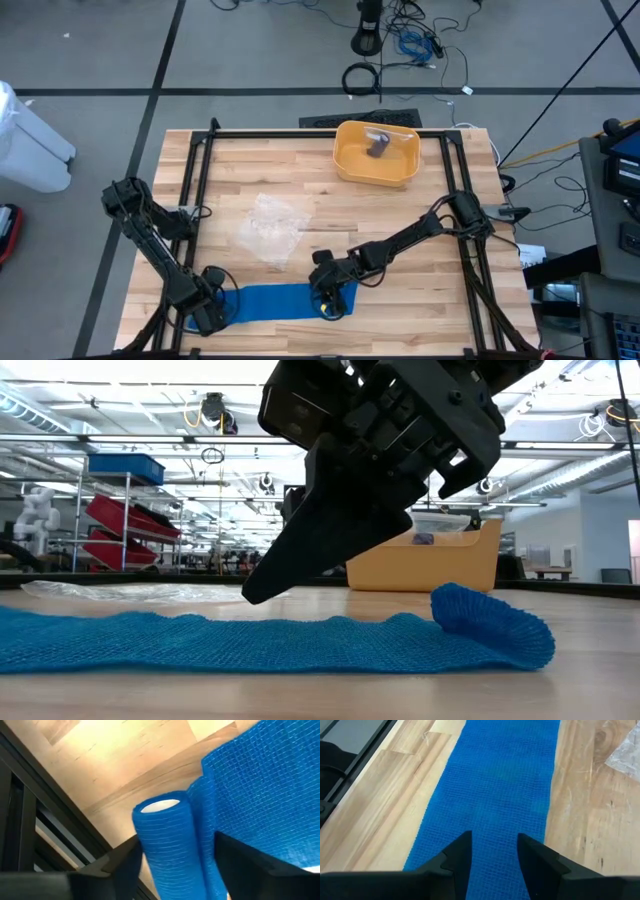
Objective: Roll bandage
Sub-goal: Roll the blue bandage
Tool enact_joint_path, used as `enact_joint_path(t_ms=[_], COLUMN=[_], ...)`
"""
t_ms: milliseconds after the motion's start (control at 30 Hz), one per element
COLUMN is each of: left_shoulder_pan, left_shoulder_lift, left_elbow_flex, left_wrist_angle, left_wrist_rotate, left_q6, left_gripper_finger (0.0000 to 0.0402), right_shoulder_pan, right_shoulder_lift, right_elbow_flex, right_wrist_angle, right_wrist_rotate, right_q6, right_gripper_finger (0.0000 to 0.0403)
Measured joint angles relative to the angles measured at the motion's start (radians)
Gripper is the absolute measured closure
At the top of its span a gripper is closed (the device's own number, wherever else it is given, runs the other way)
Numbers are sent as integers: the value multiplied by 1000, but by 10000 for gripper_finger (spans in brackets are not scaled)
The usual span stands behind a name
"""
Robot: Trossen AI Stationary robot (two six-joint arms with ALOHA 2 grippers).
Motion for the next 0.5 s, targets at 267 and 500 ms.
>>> enact_joint_path(t_ms=[267,500], left_shoulder_pan=[-2,-3], left_shoulder_lift=[-1,-1], left_elbow_flex=[1,15], left_wrist_angle=[-5,-22], left_wrist_rotate=[-49,-119], left_q6=[24,127], left_gripper_finger=[312,353], right_shoulder_pan=[0,0], right_shoulder_lift=[0,-16], right_elbow_flex=[0,-1], right_wrist_angle=[-1,-102], right_wrist_rotate=[0,4], right_q6=[0,-73], right_gripper_finger=[261,261])
